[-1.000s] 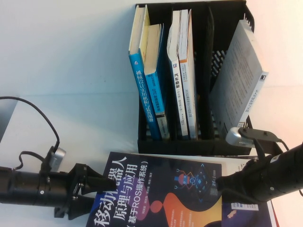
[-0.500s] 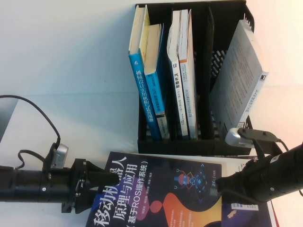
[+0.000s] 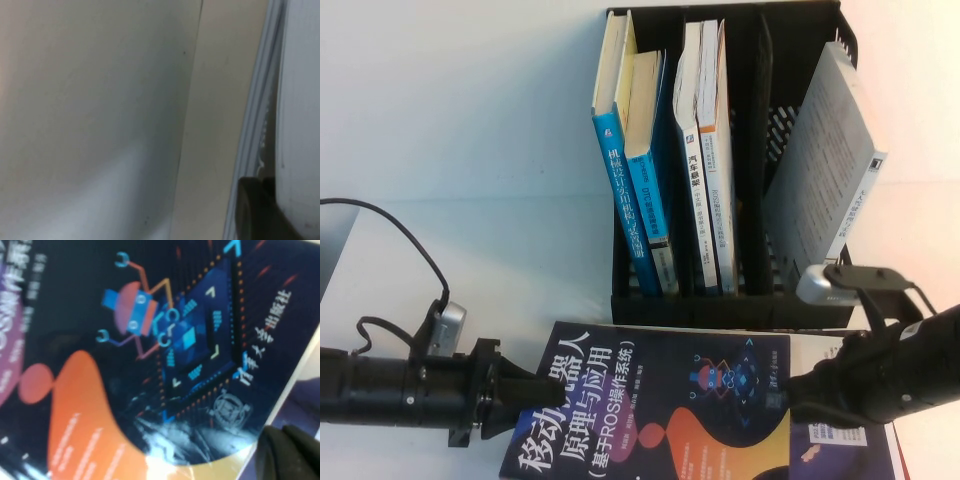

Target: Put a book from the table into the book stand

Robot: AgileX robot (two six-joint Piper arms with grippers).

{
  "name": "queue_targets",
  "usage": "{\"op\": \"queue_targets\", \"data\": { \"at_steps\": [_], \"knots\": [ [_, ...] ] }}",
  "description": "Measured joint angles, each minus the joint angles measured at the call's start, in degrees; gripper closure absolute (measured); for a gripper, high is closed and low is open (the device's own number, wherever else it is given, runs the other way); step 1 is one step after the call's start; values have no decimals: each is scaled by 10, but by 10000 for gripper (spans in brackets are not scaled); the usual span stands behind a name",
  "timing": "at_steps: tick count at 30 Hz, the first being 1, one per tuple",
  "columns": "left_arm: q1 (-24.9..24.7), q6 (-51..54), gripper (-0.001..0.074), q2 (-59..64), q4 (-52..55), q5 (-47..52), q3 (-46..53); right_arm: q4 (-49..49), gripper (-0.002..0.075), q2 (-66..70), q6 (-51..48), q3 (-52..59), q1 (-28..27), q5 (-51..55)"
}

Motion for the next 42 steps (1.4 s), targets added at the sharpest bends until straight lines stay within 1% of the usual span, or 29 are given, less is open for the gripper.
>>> {"op": "queue_targets", "data": {
  "at_steps": [4,8,13,18,22,24,28,33,36,42],
  "knots": [
    [0,-18,615,-6,14,0,-13,-14,729,-50,0,0,0,0],
    [-1,-41,615,-49,29,-5,-15,-46,729,-119,0,0,0,0],
    [-1,-93,619,-159,50,-13,-15,-88,729,-202,1,0,0,4],
    [-1,-179,622,-311,82,-15,-29,-108,729,-275,2,0,-1,9],
    [-1,-250,622,-426,123,-11,-85,-110,729,-309,2,0,-1,9],
    [-1,-286,621,-474,132,1,-132,-111,729,-315,3,0,-1,8],
    [-1,-347,622,-529,136,22,-237,-111,729,-318,4,1,-2,7],
    [-1,-409,622,-540,161,18,-366,-111,729,-318,11,1,-2,7],
    [-1,-435,622,-538,177,-4,-409,-111,729,-318,16,1,-2,7],
    [-2,-459,622,-512,200,-42,-449,-125,729,-318,40,1,-2,18]
  ]
}}
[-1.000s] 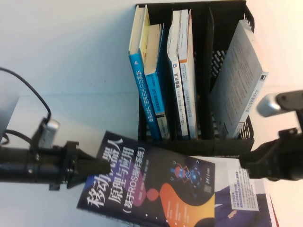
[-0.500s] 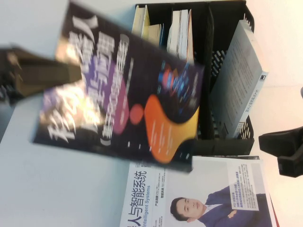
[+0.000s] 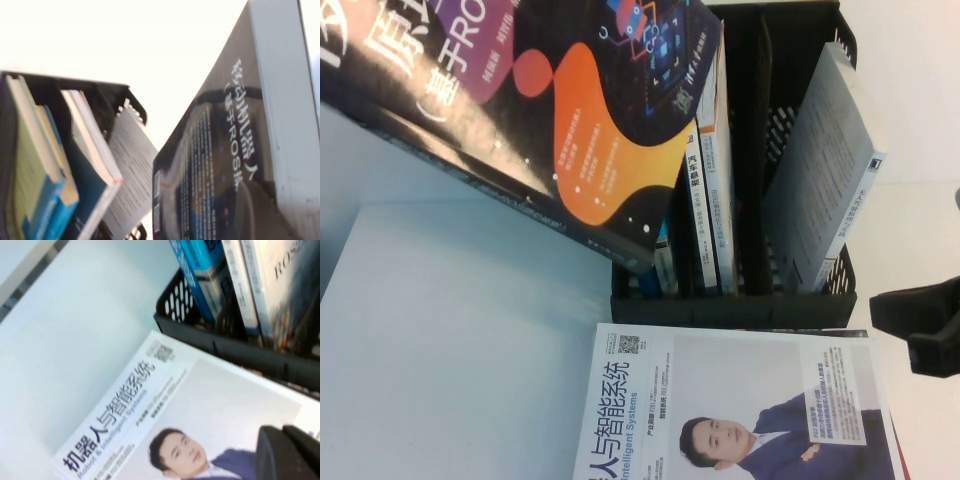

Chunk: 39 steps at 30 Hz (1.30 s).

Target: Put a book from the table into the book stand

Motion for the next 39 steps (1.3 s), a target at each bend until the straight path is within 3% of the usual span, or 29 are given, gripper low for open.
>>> {"op": "queue_targets", "data": {
  "at_steps": [4,16,24,32,39],
  "knots": [
    [-33,-4,622,28,35,-29,-21,-39,729,0,34,0,0,15],
    [-237,-90,623,162,243,-126,-128,-102,729,0,118,0,0,77],
    [-340,-199,622,280,384,-209,-233,-169,729,0,177,18,0,90],
    [-384,-336,624,382,557,-206,-324,-184,729,0,185,21,0,110],
    [-398,-364,624,441,567,-225,-352,-189,729,0,195,21,0,110]
  ]
}}
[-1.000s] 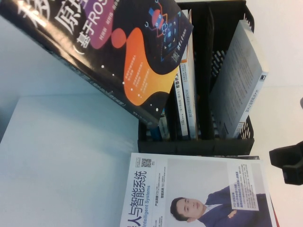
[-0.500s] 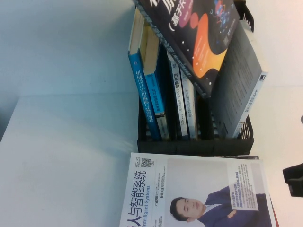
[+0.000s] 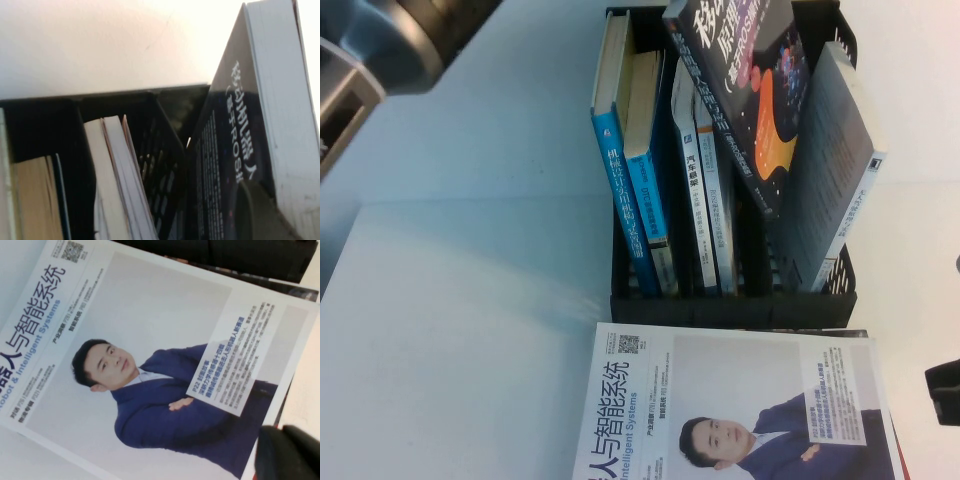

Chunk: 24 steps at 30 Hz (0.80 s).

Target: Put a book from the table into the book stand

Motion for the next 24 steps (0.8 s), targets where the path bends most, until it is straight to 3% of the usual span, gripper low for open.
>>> {"op": "queue_targets", "data": {
  "at_steps": [10,24],
  "knots": [
    [-20,-16,624,45,12,-29,-3,-7,729,0,6,0,0,1],
    [-86,-17,619,80,103,-58,-3,-16,729,0,14,0,0,2]
  ]
}}
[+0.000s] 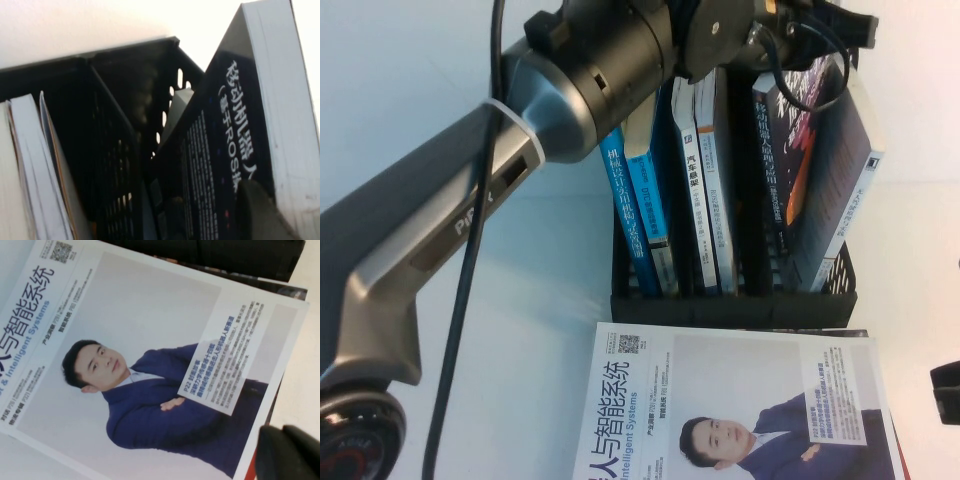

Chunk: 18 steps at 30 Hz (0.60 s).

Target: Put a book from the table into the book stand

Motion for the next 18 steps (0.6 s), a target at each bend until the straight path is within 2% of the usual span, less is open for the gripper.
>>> {"op": "queue_targets", "data": {
  "at_steps": [2,4,6,8,10,12,13,17,18],
  "knots": [
    [0,0,565,3,1,-3,0,-3,729,0,1,0,0,4],
    [0,0,462,4,1,-16,-5,-6,729,0,1,0,0,8],
    [0,0,323,-1,1,-18,-10,-10,729,0,1,0,0,12],
    [0,-1,233,-6,2,-9,-11,-16,729,0,1,0,0,13],
    [-1,-1,201,-12,2,15,-11,-29,729,0,1,0,0,14],
    [-1,3,232,-18,2,63,-11,-52,729,0,1,0,0,19],
    [-3,8,279,-19,1,93,-11,-71,729,0,4,0,0,25],
    [-6,64,590,-30,0,204,-11,-152,729,-3,38,0,0,40],
    [-6,78,640,-33,-3,225,-11,-172,729,-6,48,0,0,40]
  ]
}}
